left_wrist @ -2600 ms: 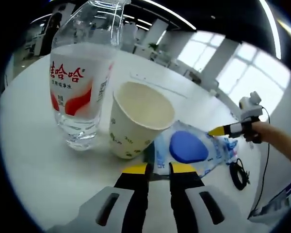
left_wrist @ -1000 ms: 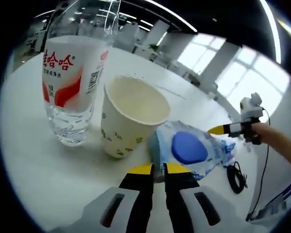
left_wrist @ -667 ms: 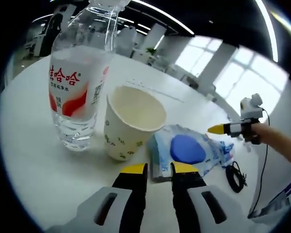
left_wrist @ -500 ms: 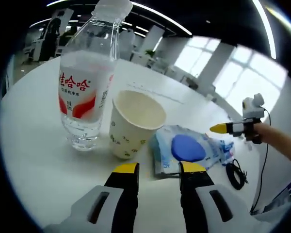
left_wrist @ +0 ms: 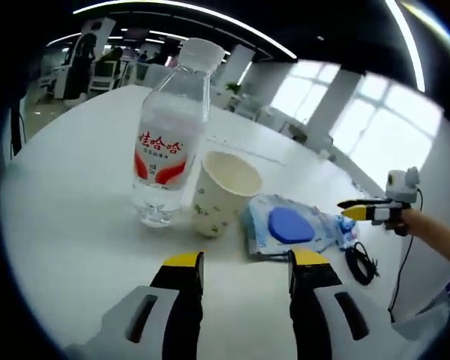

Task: Arrange the tabletop items into an orderly group along one side of the table until the central work area is clear of visible clutter.

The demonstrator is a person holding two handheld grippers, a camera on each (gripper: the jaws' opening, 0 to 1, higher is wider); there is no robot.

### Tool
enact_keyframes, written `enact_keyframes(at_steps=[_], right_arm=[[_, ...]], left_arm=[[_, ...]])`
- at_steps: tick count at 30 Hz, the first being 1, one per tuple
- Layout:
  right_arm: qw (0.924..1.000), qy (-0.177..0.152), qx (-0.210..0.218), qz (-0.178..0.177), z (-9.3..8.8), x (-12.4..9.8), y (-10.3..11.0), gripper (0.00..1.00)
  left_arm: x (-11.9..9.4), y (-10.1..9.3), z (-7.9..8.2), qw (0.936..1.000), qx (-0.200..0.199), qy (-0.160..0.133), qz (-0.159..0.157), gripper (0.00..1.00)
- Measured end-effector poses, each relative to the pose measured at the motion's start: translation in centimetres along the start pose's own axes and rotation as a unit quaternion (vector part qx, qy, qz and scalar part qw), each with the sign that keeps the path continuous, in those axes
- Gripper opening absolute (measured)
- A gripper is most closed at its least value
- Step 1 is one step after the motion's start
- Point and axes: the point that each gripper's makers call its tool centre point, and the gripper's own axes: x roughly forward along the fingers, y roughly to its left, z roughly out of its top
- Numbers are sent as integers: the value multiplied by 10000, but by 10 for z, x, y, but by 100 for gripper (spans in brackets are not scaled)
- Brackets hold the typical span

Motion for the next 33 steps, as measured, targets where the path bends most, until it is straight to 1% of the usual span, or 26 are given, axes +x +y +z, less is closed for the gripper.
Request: enact_keyframes(at_steps=[2,5,8,10,11,13,15,17,19,21,24,25,27,30,32,33], right_arm=[[10000,41,59,-21,-6,-3,-1,49],[9998,-26,198,-45,-11,-12,2,53],[9998,-28,172,-91,-17,-18,2,57],[9998,12,169,-95,-22,-21,1,59],[9998,61,166,-136,-25,-24,1,60],[9997,72,163,-152,-29,-29,2,63],[9997,113,149,-158,-33,-35,3,65],[9997,61,146,-164,-36,-41,4,67],[9997,44,144,-171,-38,-47,9,70],[9996,35,143,-230,-44,-51,12,72],[9991,-66,335,-247,-51,-57,16,75],[9988,-107,416,-245,-53,-59,20,76],[9983,-168,506,-246,-58,-64,24,77],[9982,-175,495,-285,-64,-70,29,80],[9969,-313,627,-358,-66,-76,32,82],[9959,-406,735,-340,-67,-80,36,83]], left_arm=[[-5,0,0,10000,24,6,-12,45],[-12,0,0,9999,110,17,-16,49],[-21,3,0,9999,121,6,-49,51],[-24,3,0,9999,122,9,-87,56],[-28,1,2,9997,199,-22,-156,57],[-34,2,5,9995,254,-72,-163,60],[-39,5,7,9995,227,-141,-156,61],[-43,8,8,9995,178,-182,-164,64],[-46,6,7,9995,143,-161,-241,70],[-50,4,7,9992,232,-170,-285,71],[-54,3,8,9991,215,-223,-294,72],[-55,1,9,9989,162,-285,-336,73],[-57,-2,9,9987,157,-313,-379,75],[-62,-7,5,9985,220,-217,-463,77],[-70,-10,7,9980,294,-220,-518,80],[-74,-11,7,9979,323,-232,-520,82]])
